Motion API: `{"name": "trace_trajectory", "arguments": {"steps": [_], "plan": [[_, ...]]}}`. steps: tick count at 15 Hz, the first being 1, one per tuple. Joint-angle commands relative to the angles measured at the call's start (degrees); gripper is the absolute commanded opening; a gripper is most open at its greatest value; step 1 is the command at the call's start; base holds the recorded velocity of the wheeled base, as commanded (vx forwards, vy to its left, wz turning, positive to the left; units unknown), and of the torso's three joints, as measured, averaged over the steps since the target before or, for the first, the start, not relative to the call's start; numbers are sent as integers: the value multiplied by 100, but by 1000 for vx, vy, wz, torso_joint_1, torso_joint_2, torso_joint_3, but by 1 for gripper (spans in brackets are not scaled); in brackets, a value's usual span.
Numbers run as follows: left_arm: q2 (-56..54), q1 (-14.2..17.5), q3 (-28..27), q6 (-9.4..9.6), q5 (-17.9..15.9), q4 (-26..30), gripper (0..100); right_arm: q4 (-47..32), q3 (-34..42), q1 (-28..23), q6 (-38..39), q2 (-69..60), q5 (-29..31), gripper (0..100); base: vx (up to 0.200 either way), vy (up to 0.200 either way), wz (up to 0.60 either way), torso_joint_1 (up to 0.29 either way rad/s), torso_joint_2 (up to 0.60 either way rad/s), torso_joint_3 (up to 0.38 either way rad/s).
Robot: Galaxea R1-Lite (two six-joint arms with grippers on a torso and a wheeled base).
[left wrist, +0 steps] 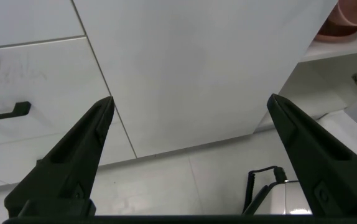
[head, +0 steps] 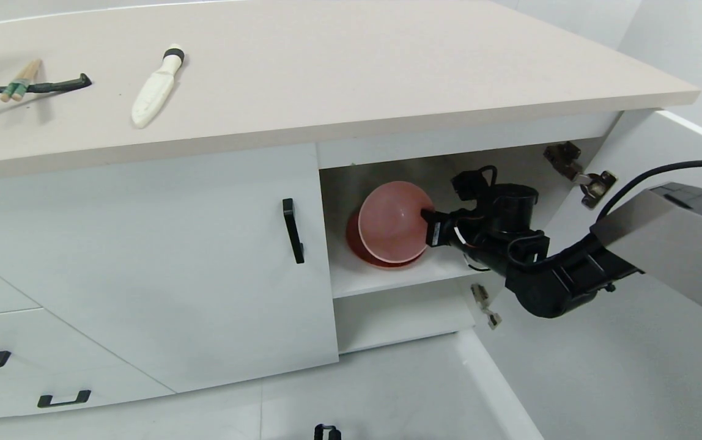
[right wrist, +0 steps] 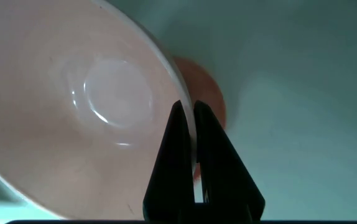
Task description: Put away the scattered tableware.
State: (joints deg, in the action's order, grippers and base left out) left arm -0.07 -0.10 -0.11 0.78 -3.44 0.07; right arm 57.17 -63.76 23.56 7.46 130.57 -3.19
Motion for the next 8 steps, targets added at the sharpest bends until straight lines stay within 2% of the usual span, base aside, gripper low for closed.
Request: {"name": "trace_trajectory", "arguments": {"steps": [1,5,6,8], "plan": [[7,1,2,1,-8,1,100,13,-146,8,1,337,12,0,0,0,0,0,0,0],[7,1,2,1,-8,1,100,39,-119,25,1,320,29,0,0,0,0,0,0,0],[7,1,2,1,-8,1,100,48,-102,34,-17,320,29,100,0,0,0,0,0,0],[7,1,2,1,-8,10,100,57,-102,52,-17,320,29,100,0,0,0,0,0,0]]}}
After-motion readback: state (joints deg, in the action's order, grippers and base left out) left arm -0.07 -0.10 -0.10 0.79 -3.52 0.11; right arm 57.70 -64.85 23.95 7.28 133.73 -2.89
